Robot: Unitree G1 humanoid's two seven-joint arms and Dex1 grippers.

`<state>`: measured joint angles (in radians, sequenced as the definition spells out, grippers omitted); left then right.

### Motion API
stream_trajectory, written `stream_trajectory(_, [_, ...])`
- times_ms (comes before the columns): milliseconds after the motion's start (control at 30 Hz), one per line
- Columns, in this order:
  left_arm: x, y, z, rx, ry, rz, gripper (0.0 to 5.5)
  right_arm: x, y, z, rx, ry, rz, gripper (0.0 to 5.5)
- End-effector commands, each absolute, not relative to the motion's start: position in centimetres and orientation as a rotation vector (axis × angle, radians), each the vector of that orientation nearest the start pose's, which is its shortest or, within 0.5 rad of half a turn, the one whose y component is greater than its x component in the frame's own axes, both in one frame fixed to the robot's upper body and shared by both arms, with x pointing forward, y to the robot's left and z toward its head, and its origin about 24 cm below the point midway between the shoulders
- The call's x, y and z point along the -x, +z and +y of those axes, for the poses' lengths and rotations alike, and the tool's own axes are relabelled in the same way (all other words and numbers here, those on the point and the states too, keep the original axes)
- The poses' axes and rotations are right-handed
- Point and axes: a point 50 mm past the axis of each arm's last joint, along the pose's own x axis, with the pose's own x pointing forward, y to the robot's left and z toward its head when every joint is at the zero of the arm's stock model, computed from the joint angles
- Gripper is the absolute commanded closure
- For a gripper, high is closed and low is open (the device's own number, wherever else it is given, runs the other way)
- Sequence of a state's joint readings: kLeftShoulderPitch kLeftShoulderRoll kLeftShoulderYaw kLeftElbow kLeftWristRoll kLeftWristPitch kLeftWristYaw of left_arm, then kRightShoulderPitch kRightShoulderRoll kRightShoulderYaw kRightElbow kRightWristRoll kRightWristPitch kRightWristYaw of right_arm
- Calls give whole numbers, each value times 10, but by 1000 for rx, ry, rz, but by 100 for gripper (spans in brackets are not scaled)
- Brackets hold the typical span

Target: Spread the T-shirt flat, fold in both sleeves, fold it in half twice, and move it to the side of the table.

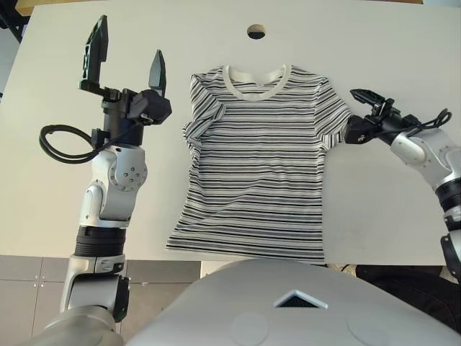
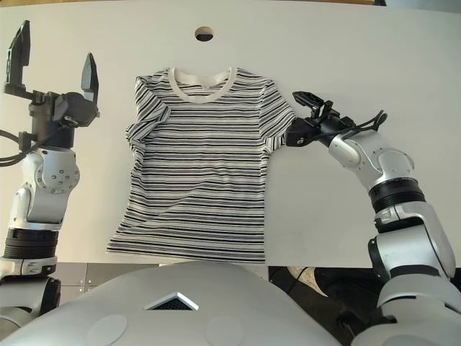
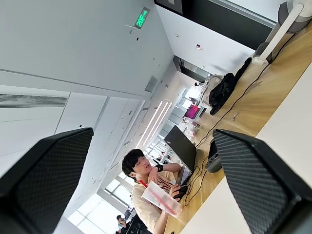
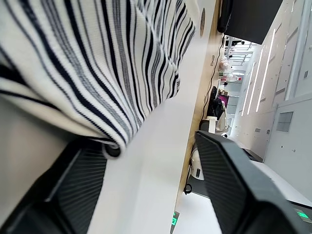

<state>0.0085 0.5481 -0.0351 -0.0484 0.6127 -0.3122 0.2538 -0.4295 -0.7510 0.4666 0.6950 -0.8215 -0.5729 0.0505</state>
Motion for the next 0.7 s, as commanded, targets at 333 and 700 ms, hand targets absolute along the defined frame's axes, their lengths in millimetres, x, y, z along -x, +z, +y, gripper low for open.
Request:
stream_trajectory(333, [-242, 103, 211, -1059, 3, -465, 90, -278, 6, -240, 1581, 884, 53, 504])
stream_trajectory(700, [-240, 105, 206, -1047, -11, -482, 90, -276, 11, -238, 1526, 791, -10, 539])
